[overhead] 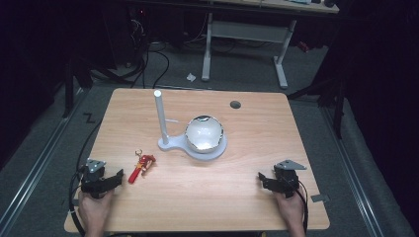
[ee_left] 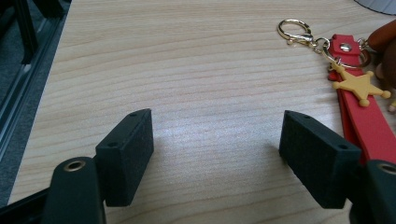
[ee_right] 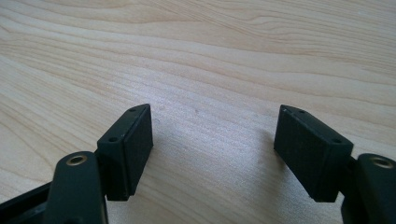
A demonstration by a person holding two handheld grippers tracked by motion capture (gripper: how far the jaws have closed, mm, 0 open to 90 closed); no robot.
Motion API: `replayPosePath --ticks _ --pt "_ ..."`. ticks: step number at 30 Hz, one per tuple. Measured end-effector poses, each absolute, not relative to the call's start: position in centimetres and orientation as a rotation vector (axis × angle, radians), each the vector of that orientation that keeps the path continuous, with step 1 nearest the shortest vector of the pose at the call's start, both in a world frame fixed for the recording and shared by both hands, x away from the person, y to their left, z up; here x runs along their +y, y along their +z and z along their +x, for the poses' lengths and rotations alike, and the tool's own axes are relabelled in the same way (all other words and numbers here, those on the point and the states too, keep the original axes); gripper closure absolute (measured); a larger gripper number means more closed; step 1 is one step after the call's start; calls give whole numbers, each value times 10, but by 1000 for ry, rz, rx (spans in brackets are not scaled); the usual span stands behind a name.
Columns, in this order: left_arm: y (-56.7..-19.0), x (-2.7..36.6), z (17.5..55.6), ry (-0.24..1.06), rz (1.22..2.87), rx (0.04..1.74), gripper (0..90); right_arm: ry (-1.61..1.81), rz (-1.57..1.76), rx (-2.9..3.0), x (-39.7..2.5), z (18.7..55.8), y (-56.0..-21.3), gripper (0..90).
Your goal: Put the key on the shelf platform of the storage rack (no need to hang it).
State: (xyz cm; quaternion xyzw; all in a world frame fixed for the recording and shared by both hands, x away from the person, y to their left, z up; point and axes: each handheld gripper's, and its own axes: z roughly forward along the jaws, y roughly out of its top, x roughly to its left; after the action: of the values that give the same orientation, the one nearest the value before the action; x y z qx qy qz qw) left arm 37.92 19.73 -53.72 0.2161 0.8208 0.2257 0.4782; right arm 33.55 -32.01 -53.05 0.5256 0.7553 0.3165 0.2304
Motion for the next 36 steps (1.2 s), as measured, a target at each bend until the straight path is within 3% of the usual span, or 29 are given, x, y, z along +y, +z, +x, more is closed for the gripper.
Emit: replayPosePath --ticks 19,36 --pt "-537 196 379 533 528 2011 230 870 1446 2077 -320 336 -531 284" --pt "-531 204 375 469 485 2019 282 870 1447 2079 -320 336 -530 283"
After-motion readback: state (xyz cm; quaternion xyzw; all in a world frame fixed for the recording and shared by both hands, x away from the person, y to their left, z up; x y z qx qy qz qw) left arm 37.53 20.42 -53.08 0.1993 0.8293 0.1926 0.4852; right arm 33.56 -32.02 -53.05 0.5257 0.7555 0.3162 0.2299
